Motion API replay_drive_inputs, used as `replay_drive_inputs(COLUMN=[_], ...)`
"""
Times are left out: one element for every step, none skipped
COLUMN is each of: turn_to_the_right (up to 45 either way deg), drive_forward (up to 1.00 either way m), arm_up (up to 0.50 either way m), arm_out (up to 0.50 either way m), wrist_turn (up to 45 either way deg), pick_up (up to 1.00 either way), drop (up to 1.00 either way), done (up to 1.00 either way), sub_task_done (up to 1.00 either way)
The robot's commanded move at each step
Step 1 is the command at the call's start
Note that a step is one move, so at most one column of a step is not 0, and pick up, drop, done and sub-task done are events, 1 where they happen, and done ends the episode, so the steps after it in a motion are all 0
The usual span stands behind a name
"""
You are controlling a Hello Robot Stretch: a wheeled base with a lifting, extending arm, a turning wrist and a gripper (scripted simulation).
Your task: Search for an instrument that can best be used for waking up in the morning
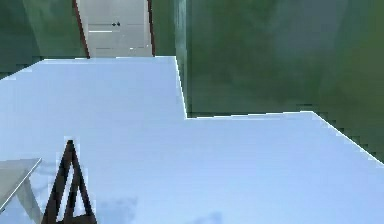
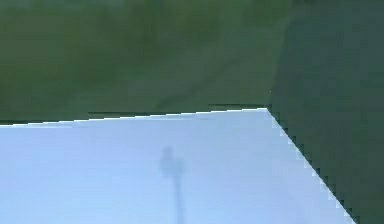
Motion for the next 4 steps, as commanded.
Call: replay_drive_inputs(turn_to_the_right=[0.0, -6.0, 0.0, -45.0], drive_forward=[0.20, 0.00, 0.60, 0.00], arm_up=[0.00, 0.00, 0.00, 0.00], arm_out=[0.00, 0.00, 0.00, 0.00], wrist_turn=[0.0, 0.0, 0.0, 0.0], pick_up=[0.00, 0.00, 0.00, 0.00], drop=[0.00, 0.00, 0.00, 0.00], done=[0.00, 0.00, 0.00, 0.00], sub_task_done=[0.00, 0.00, 0.00, 0.00])
